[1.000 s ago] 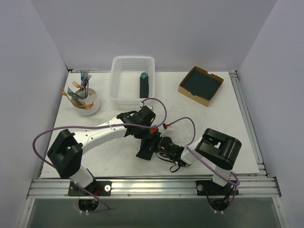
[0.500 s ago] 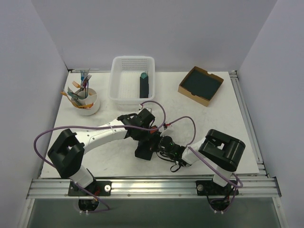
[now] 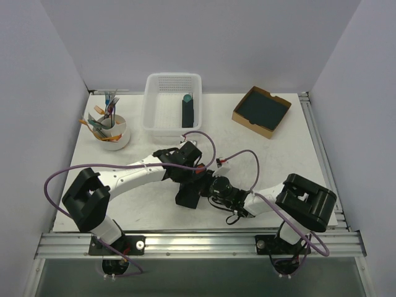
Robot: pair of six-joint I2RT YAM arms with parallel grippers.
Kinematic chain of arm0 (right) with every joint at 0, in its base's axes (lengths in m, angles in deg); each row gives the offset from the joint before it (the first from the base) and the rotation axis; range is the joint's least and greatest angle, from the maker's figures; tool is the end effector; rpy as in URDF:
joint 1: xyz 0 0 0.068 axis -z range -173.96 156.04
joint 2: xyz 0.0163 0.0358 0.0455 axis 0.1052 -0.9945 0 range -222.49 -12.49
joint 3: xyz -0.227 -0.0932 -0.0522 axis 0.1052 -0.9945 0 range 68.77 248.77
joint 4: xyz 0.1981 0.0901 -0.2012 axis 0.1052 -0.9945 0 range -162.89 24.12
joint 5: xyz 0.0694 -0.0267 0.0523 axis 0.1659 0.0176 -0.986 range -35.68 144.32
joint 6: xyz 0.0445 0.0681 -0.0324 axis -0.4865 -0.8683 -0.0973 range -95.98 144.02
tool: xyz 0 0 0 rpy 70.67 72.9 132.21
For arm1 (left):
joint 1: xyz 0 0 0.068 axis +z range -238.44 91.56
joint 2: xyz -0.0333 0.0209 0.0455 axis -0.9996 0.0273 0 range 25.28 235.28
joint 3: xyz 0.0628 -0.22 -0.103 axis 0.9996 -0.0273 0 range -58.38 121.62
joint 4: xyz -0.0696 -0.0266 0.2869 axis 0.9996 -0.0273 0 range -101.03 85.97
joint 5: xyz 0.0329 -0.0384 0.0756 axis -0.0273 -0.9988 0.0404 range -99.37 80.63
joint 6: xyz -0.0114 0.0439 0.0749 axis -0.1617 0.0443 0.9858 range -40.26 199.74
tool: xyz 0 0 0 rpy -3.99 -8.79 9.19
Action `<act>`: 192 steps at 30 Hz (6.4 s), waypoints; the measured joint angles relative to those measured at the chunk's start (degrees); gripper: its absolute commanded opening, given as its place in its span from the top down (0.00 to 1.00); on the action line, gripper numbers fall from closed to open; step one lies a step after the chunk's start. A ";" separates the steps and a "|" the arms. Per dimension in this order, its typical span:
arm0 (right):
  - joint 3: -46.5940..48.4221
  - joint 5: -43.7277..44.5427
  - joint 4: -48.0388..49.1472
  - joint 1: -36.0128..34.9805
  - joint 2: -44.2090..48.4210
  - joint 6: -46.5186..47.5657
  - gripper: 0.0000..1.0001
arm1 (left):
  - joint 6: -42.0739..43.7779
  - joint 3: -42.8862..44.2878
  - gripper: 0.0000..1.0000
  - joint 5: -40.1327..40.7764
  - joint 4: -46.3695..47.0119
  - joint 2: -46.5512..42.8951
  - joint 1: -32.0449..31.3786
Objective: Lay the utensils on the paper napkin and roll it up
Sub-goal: Roll the napkin at the center of the board.
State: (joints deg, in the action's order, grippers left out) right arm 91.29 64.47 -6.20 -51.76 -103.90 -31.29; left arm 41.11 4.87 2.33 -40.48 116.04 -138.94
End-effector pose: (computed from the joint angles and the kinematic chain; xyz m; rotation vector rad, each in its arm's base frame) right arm 0.1885 0.2736 0.0892 0.1026 1.9111 1.2617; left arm 0.2455 -0.2732 0.1429 0.2130 2.6598 -0.2380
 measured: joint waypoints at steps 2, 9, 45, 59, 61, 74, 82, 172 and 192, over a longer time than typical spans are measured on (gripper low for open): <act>-0.94 0.07 -1.18 -0.13 1.73 0.02 0.99 | 0.07 0.00 0.98 0.07 -0.07 0.00 0.02; -2.75 -0.37 -3.87 -1.79 6.29 -0.02 0.99 | 0.13 0.50 0.98 0.07 -0.61 0.00 0.02; 3.96 -3.67 -4.20 -7.17 -4.92 3.13 0.99 | -1.75 1.77 0.98 -1.25 -1.84 -0.07 0.02; 4.26 -3.56 -1.86 -7.17 -6.73 2.67 0.99 | -8.70 1.77 0.97 -3.58 -1.53 -0.63 0.22; 4.20 -3.54 -1.70 -7.17 -6.73 2.64 0.99 | -9.77 1.77 0.98 -3.65 -1.51 -0.63 0.35; 0.98 -2.01 -1.68 -7.17 -1.62 3.43 0.93 | -11.96 1.79 0.98 -4.46 0.20 -0.04 0.39; -3.21 1.57 -4.33 -7.17 9.33 3.98 0.92 | -11.91 1.84 0.98 -4.42 0.42 0.66 0.35; 2.78 -38.60 -7.34 20.96 -2.23 -6.23 1.00 | 3.45 -8.63 0.35 11.28 20.02 -5.57 -13.97; 2.82 -38.23 -8.20 20.96 -2.25 -5.55 1.00 | 11.10 -19.93 0.40 13.66 18.05 -17.73 -17.07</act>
State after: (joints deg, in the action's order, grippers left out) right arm 94.11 26.24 -14.40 -30.80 -106.15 -36.84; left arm 52.21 -15.07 15.99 -22.42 98.31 -156.01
